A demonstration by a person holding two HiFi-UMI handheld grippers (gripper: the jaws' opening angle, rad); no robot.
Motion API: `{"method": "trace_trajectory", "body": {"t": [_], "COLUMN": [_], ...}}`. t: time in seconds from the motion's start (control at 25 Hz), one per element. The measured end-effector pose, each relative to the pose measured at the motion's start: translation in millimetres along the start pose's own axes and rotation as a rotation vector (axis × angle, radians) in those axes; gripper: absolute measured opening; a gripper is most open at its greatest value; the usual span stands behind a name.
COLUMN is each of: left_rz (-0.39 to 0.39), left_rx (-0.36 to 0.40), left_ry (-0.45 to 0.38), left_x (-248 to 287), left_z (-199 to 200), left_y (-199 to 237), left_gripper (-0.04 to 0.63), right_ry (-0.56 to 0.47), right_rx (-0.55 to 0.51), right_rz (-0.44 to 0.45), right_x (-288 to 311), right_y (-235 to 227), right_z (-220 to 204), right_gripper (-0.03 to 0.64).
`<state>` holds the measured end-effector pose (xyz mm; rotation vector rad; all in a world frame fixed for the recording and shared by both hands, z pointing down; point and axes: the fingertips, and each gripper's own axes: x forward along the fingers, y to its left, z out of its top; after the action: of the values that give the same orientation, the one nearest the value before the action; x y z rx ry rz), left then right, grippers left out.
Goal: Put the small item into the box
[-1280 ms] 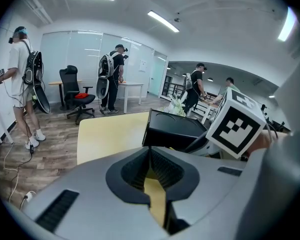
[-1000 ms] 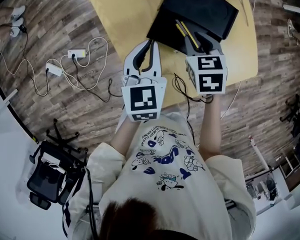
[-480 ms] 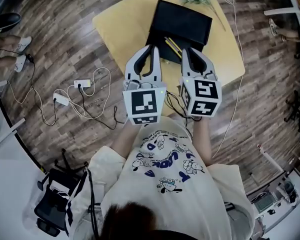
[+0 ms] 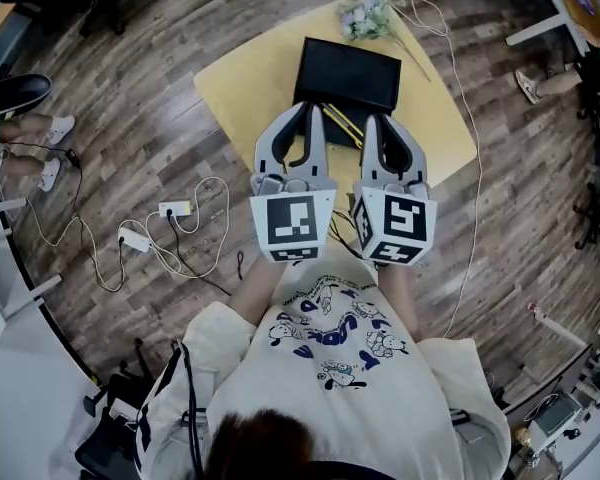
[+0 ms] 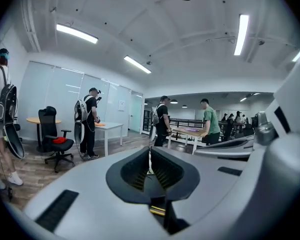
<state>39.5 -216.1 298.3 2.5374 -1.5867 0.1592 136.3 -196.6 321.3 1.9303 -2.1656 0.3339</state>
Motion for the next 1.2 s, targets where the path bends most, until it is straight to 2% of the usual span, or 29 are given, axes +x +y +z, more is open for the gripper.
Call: {"method": "trace_trajectory", "body": {"t": [0.24,0.44,1.2], "left_rz": [-0.021,-0.026,-0.033], "left_rx": [0.028,0.037,0.046], "left_ry": [-0.057,-0.072,-0.098], "left_x": [-3,-7,-25], "left_z": [21,28,33], "left_y": [-11,-15,-28], "left_gripper": [0.025,0.025,0.025], "right_ry": [-0.1,-0.139,-0.172], "right_rx": [-0.007,0.0,-0.003], "right_rz": [-0.029,-0.031,-0.031], "right_x": [-18,-28,-47], "right_y": [1,2,4], "right_z": [24,33,36], "right_gripper": [0.041,0.04,0.035]}}
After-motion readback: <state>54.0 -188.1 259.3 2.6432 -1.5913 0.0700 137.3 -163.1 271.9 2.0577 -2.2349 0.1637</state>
